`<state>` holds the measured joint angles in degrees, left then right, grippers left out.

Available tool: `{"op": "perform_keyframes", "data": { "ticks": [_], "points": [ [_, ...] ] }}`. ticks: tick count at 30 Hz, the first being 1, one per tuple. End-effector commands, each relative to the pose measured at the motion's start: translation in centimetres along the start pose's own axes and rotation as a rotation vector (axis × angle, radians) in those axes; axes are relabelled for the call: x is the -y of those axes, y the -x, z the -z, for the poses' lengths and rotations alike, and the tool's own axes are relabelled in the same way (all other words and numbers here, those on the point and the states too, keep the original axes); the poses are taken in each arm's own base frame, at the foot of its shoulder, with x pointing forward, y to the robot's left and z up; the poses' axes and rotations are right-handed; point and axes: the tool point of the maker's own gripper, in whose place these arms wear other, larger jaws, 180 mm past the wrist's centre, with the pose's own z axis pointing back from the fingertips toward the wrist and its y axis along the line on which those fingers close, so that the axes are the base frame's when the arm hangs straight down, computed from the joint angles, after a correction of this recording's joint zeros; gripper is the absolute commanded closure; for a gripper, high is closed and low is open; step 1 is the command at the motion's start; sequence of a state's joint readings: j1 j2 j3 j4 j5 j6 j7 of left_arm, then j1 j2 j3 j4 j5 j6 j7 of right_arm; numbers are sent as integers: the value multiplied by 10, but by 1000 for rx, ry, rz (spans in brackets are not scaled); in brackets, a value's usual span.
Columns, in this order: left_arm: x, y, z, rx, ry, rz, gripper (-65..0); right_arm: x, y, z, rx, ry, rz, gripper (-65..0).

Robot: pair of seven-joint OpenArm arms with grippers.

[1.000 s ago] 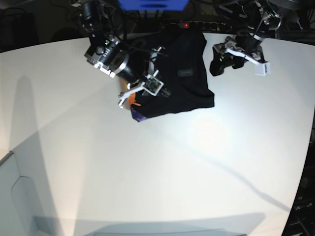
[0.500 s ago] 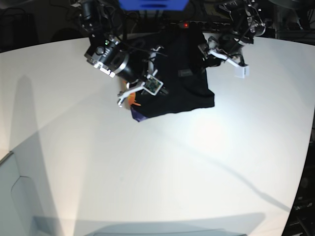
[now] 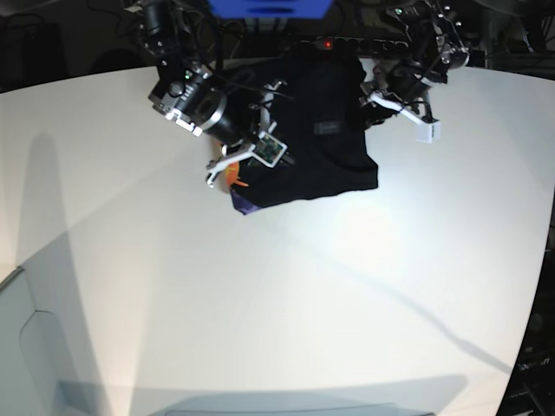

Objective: Fold the T-shirt properly
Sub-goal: 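Lower the left gripper onto the bundle's other side and grasp it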

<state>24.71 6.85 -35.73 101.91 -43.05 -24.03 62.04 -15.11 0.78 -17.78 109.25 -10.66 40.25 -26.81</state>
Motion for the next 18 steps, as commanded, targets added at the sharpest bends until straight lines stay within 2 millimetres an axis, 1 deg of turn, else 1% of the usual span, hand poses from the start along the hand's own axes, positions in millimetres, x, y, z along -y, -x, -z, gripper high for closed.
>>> {"op": "perform_keyframes", "data": {
  "ticks": [1,6,15,16,17,18],
  "points": [
    [3,-3,1,11,12,5,-244,3,-17,-2,62,10,2,0],
    [-5,7,8,-23,1,-25,-244,3,-18,-2,63,11,1,0],
    [-6,9,8,-34,-1,-24,-241,10,-15,-4,58,31,8,0],
    [-4,10,10,-38,4,-21,-238,11,-15,-4,57,32,8,0],
    [0,11,12,-45,15,-12,-220,11,-15,-4,57,32,8,0],
    [4,11,14,-54,25,6,-186,11,-15,-4,57,32,8,0]
  ]
}}
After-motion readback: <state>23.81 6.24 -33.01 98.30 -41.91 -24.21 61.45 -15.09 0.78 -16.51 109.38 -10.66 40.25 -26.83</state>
